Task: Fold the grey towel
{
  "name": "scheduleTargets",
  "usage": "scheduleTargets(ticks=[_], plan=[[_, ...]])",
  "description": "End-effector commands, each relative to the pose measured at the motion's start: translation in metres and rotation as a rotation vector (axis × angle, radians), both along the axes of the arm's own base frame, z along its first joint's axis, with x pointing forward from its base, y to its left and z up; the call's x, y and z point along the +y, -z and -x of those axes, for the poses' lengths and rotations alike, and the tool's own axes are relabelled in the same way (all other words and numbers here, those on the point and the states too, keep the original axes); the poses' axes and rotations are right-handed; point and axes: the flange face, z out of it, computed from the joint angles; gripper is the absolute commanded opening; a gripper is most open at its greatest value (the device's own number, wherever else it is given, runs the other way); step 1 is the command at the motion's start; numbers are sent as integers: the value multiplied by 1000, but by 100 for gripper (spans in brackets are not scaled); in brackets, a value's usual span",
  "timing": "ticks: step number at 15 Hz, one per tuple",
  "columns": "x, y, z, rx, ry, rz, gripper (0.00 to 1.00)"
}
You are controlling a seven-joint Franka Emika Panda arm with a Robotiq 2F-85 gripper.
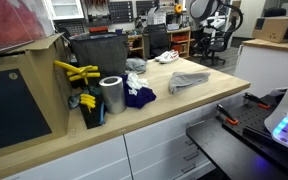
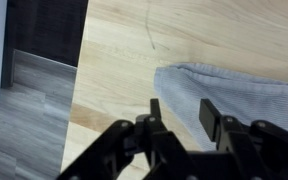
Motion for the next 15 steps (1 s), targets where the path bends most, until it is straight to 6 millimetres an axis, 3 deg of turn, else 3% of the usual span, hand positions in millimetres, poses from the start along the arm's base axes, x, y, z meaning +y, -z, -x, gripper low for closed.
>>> scheduleTargets(ticks=[1,4,5,10,15], plan=[[3,-2,3,14,-26,-6,76],[15,0,-2,-1,-5,-50,98],[23,5,-5,2,2,-75,100],[55,18,-11,50,-15,-196,100],[67,25,-24,65,-40,-247,100]])
